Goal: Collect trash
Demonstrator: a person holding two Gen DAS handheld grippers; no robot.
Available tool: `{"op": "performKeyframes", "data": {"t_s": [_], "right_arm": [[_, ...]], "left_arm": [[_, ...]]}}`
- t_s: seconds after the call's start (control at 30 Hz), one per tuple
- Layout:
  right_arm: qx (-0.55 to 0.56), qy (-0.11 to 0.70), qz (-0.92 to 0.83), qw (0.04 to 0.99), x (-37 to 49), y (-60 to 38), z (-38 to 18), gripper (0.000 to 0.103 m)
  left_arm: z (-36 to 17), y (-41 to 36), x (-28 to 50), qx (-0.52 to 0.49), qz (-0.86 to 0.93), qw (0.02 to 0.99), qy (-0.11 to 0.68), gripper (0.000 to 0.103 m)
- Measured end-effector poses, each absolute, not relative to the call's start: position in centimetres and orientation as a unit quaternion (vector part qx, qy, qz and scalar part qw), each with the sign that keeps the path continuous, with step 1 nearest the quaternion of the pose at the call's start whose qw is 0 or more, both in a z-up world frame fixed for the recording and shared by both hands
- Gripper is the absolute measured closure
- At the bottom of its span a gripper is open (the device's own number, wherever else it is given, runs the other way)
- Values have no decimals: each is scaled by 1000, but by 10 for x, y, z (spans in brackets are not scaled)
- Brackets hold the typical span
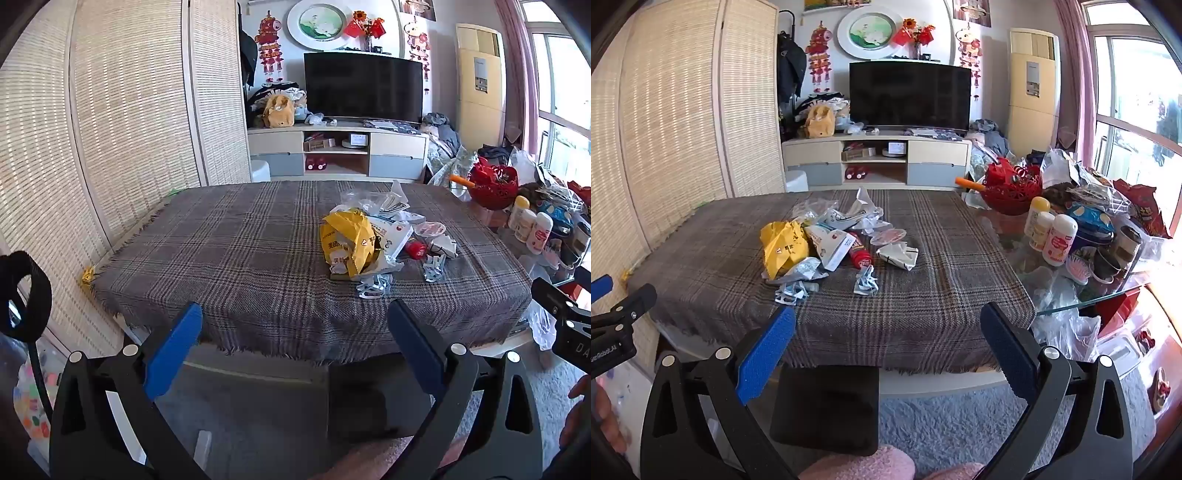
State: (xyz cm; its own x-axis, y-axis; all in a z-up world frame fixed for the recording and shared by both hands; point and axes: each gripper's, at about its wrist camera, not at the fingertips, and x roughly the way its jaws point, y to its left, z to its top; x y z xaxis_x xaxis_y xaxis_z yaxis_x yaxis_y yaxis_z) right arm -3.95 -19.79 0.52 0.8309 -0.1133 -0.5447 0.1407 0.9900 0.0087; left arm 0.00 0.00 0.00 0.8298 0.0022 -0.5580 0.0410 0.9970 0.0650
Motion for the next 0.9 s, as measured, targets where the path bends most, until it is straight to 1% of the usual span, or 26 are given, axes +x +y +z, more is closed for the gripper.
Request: {"op": "performKeyframes", "data": {"t_s": [0.9], "right_arm": [[28, 288, -68, 955, -35, -200, -1, 3]], "left_arm": [[-6, 2, 3, 39, -9, 955, 295, 8]]}}
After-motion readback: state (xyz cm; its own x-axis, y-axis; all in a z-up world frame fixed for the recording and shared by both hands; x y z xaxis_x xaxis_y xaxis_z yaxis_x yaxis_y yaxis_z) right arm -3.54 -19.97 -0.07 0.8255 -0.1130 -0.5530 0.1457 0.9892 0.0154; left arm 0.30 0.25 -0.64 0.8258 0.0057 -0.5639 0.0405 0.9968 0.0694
